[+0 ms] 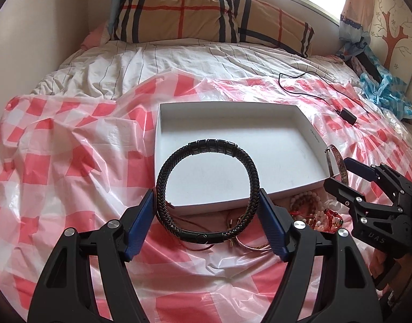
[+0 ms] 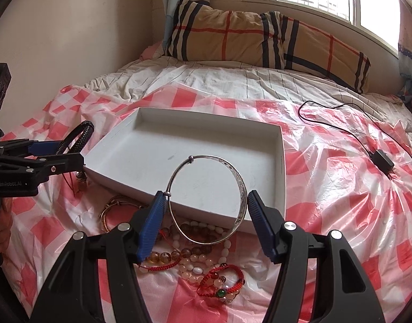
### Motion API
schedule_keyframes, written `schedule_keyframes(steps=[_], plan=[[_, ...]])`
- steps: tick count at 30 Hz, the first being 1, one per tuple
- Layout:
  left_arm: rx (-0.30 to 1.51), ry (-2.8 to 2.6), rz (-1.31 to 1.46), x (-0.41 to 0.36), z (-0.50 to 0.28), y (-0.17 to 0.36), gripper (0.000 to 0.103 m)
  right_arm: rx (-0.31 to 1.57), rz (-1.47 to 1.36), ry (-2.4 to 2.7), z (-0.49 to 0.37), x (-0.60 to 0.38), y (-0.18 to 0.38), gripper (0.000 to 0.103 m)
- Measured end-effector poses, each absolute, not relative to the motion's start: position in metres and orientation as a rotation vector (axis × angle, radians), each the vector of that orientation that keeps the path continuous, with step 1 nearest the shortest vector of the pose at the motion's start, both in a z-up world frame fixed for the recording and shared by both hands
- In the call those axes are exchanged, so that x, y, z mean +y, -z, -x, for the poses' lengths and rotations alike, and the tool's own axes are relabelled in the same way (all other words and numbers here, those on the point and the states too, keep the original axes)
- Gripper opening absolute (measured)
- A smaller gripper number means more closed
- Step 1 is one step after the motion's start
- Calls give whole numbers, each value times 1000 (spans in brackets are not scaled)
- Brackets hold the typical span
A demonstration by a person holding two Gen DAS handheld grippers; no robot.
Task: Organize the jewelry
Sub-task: 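Carry both bracelets into the white box and open both tools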
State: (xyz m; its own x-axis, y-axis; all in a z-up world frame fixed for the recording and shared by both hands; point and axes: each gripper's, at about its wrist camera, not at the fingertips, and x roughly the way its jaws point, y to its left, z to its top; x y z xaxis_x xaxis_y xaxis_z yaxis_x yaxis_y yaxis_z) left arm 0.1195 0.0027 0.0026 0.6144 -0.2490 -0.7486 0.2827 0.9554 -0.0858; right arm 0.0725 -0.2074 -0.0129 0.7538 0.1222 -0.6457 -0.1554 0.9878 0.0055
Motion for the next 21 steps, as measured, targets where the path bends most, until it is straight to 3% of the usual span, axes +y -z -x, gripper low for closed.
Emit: schedule_keyframes(steps=[9,11,14,21], plan=[[919,344,61,-16,-146,17,72,697,93,-150,-110,-192,17,61],[942,317,134,-12,-157,27,79,692,111,-118,-119,-192,20,62],[968,300,249,-3,-168,37,84,682,110,-74,-125,-196,22,73],[919,267,205,11,-153,25,88,692,76,-71,-109,-211,22,74]])
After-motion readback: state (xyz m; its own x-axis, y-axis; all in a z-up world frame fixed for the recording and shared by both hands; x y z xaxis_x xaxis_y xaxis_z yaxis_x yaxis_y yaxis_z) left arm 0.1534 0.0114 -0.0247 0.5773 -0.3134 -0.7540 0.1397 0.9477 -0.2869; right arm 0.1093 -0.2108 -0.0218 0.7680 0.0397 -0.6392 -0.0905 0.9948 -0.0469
